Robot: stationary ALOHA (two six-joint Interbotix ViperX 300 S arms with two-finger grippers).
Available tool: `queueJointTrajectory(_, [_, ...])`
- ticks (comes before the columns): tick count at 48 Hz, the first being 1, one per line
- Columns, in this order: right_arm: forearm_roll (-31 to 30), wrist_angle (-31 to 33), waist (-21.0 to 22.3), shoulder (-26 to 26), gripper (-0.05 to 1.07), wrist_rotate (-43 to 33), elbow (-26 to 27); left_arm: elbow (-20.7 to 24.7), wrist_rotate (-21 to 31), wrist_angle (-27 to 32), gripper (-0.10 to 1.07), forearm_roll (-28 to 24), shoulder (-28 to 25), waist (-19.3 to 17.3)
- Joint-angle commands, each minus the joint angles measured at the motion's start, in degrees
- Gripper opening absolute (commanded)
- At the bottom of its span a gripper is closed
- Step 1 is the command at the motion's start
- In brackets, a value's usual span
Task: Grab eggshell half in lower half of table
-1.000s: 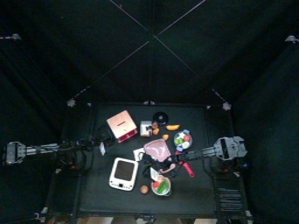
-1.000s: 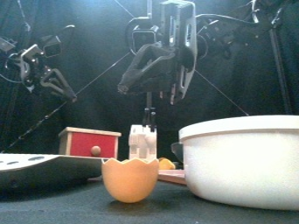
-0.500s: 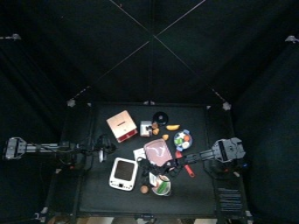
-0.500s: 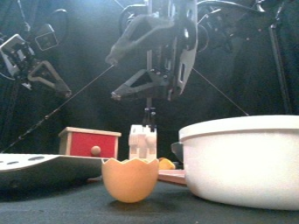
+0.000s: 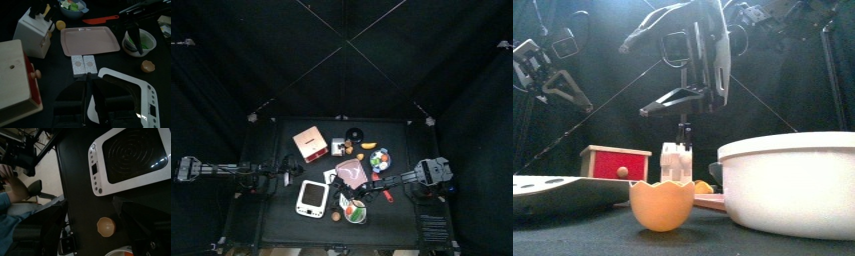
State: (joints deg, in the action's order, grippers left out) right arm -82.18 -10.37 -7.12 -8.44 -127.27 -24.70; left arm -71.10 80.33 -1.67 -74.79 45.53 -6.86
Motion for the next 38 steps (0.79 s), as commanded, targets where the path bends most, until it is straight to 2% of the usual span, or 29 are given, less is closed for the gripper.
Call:
queueJointTrajectory(1, [2.3, 0.4, 0.6, 3.5, 1.01, 0.1, 0.7, 0.6, -0.1, -0.2, 0.55, 0.1, -0.1, 0.2])
queueJointTrajectory(10, [9.5, 2.1, 3.3, 6.6, 1.01, 0.1, -0.1, 0.6, -0.1, -0.2, 0.55, 0.1, -0.1, 0.2])
queueJointTrajectory(20, [10.8, 4.0, 6.3, 8.6, 1.01, 0.1, -2.6, 0.4, -0.2, 0.1, 0.55, 0.1, -0.1, 0.2])
queueJointTrajectory(38, [9.6, 4.0, 7.6, 10.8, 1.01, 0.1, -0.7, 0.1, -0.1, 0.3, 0.55, 0.3, -0.1, -0.3])
